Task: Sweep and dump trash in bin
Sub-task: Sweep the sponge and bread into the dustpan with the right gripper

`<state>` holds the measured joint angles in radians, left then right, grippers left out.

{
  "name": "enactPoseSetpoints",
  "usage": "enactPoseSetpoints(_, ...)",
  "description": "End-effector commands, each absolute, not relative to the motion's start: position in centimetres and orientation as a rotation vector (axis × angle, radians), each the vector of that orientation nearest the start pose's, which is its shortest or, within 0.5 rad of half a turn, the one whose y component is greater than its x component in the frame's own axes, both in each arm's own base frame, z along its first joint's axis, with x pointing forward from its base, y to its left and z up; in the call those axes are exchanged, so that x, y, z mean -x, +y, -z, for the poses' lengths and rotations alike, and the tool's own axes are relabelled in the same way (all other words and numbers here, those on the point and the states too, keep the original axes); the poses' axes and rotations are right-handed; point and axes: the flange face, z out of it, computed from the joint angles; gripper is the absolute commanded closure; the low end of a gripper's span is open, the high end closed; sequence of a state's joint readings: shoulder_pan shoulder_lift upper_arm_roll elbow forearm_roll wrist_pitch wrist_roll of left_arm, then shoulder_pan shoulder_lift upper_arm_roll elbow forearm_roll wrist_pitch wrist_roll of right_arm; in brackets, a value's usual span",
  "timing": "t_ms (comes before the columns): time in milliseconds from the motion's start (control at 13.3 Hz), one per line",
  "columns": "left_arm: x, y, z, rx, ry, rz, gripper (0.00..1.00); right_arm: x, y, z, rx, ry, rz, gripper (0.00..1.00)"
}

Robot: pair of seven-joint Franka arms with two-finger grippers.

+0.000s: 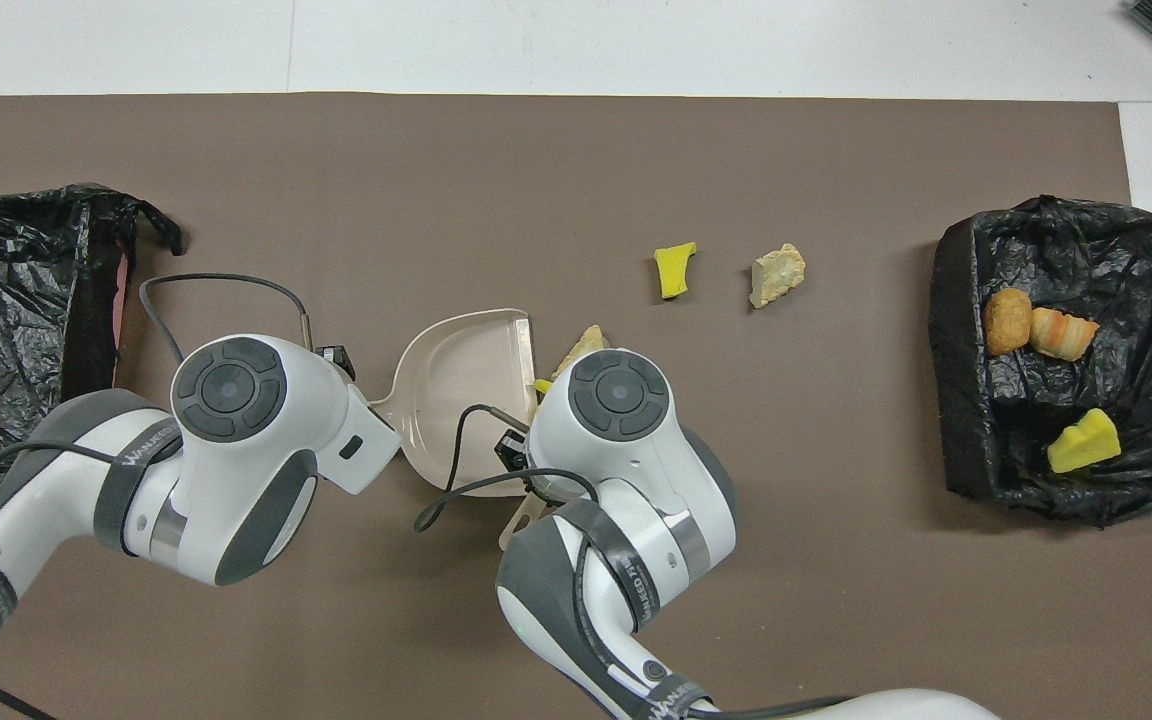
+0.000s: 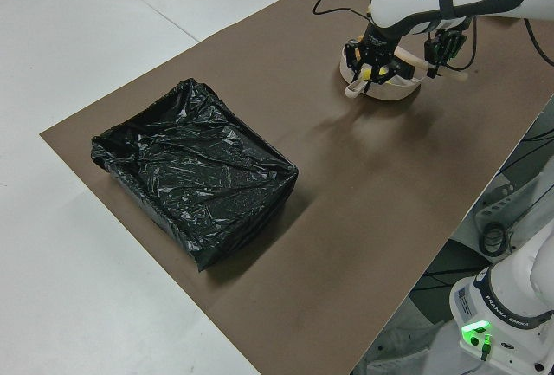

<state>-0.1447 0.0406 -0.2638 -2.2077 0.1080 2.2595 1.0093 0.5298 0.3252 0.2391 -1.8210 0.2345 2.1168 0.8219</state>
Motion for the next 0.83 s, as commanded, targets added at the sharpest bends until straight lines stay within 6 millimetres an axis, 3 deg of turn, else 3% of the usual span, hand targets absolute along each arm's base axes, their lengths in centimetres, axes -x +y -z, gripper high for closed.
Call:
enactPoseSetpoints(0, -48.5, -20.7, -36.7, 2.279, 2.051, 0.022, 1.0, -46.6, 42.2, -39.8, 2.939, 0.101, -0.25, 1.0)
enactPoseSetpoints(226, -48.6, -20.8, -36.7, 2.315, 2.013, 0.025, 1.0, -48.6, 38.5, -42.0, 2.949, -0.031, -0.23, 1.0)
enactPoseSetpoints(377, -48.5, -20.9, -36.7, 2.354, 1.97, 0.028, 1.0, -50.2, 36.6, -41.6, 2.993, -0.144, -0.164, 1.0)
enactPoseSetpoints(603, -48.5, -21.2, -36.6, 2.497, 1.836, 0.05, 1.0, -54.4, 30.0, -40.7, 3.063, -0.214, -0.116, 1.0)
enactPoseSetpoints(754, -48.4, -21.7, -36.8, 2.568, 1.737, 0.058, 1.0, -57.5, 23.7, -39.5, 3.166, -0.212, -0.086, 1.0)
